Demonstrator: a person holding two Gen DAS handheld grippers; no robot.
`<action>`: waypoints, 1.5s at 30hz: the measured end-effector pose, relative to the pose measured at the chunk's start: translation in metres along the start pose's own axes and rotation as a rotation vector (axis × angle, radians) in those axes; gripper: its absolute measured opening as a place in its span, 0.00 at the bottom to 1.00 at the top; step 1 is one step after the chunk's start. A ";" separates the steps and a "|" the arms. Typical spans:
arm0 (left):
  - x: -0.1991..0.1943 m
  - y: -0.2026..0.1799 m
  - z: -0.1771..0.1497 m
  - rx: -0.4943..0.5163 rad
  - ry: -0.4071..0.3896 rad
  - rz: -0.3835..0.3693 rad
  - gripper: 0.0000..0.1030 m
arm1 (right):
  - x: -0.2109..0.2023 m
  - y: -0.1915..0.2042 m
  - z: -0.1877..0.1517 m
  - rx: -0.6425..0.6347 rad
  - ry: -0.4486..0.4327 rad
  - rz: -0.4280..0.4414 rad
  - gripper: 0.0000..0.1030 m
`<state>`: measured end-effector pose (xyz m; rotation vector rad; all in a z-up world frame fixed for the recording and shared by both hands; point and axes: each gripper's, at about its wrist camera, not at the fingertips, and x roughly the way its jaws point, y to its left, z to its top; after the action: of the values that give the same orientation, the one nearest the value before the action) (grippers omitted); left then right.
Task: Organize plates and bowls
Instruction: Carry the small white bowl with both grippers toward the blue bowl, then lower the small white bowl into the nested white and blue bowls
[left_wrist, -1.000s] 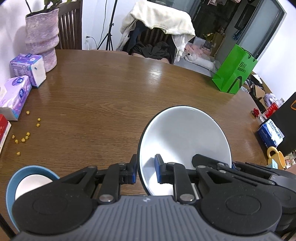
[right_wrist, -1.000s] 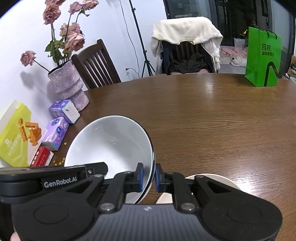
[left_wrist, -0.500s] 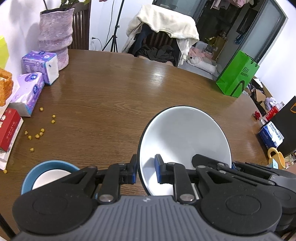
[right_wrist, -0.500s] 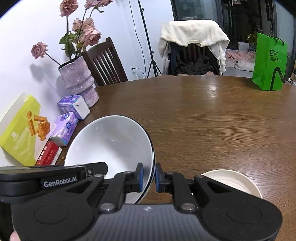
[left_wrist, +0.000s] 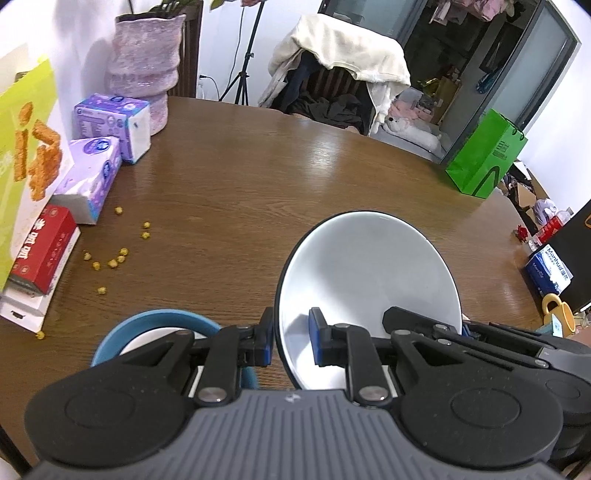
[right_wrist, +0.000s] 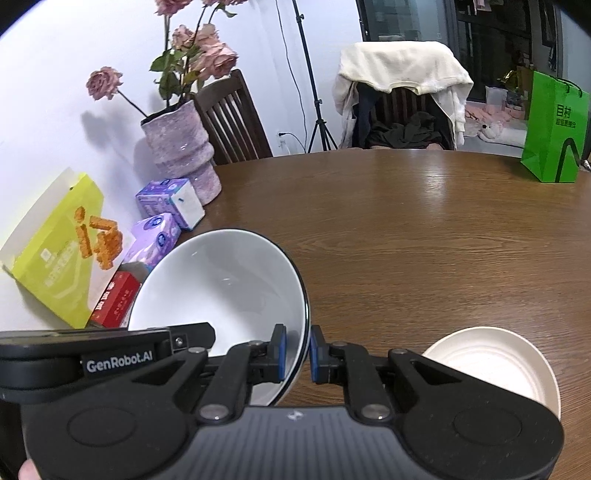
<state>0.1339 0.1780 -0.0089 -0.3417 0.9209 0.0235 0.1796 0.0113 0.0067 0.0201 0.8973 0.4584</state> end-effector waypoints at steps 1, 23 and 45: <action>-0.001 0.003 -0.001 -0.002 0.000 0.002 0.19 | 0.001 0.003 -0.001 -0.001 0.001 0.002 0.12; -0.013 0.071 -0.018 -0.105 0.019 0.063 0.18 | 0.031 0.069 -0.010 -0.072 0.075 0.064 0.12; 0.007 0.112 -0.041 -0.192 0.112 0.110 0.18 | 0.067 0.097 -0.025 -0.132 0.211 0.104 0.12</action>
<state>0.0879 0.2708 -0.0687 -0.4737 1.0508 0.1969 0.1599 0.1209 -0.0400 -0.1045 1.0743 0.6249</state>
